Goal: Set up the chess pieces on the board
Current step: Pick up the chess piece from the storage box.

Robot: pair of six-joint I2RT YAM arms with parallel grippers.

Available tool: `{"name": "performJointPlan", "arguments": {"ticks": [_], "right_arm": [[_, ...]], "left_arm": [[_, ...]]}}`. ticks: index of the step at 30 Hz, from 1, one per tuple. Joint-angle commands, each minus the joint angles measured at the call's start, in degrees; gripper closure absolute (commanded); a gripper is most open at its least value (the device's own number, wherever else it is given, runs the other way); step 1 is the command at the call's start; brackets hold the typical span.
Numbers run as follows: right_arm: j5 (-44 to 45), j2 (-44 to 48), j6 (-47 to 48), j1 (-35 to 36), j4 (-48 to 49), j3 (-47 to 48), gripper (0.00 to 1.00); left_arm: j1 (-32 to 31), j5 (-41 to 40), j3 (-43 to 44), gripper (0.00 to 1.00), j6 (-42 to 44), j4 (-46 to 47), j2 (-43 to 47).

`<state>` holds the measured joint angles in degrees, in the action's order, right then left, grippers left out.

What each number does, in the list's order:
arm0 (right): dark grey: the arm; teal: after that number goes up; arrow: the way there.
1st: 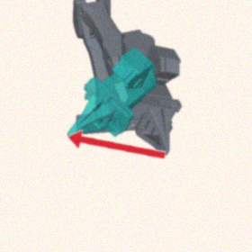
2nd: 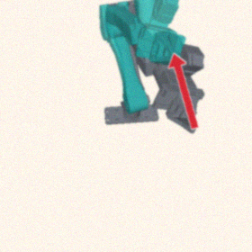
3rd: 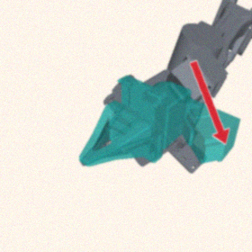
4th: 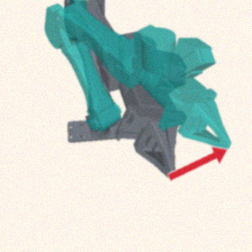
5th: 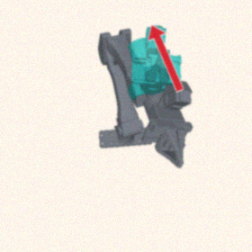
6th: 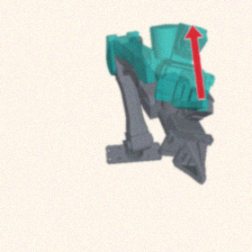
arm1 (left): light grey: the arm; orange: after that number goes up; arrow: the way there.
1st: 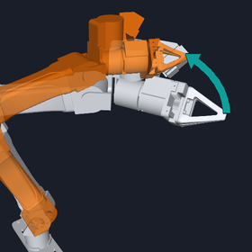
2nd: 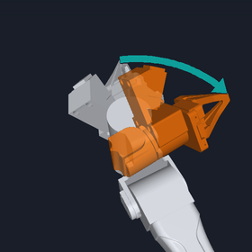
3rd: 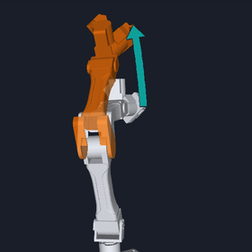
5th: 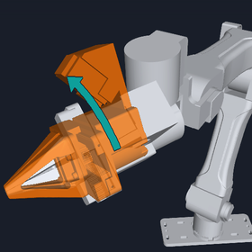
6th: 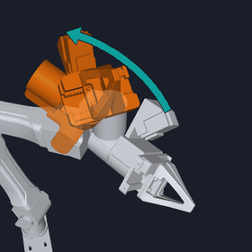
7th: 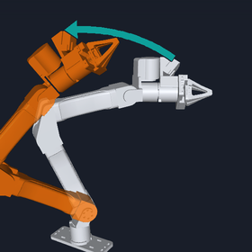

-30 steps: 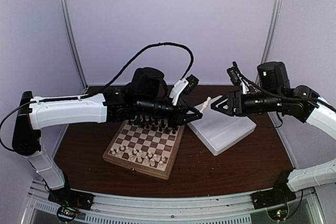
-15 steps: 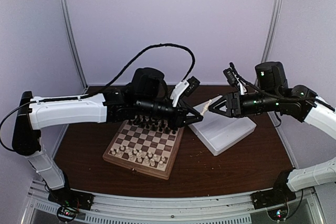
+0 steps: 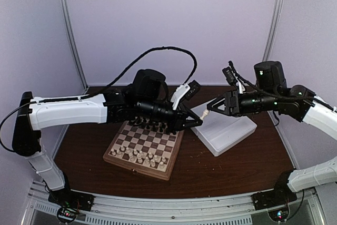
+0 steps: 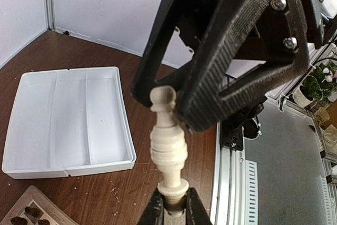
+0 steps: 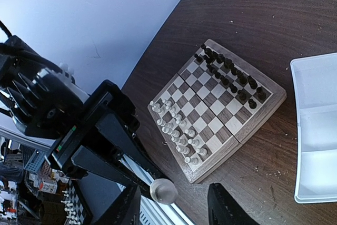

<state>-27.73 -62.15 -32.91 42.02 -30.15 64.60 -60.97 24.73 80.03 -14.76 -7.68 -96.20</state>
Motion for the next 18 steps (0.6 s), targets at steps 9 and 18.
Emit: {"name": "performJointPlan", "arguments": {"ticks": [9, 18], "right_arm": [[-5.9, -2.2, 0.0, -0.2, 1.8, 0.4, 0.52], [-7.8, -1.0, 0.5, -0.2, 4.0, -1.5, 0.47]], "left_arm": [[-0.2, 1.8, 1.6, 1.0, 1.3, 0.6, 0.1], [-0.1, -2.7, 1.5, 1.0, -0.1, 0.6, 0.4]]}}
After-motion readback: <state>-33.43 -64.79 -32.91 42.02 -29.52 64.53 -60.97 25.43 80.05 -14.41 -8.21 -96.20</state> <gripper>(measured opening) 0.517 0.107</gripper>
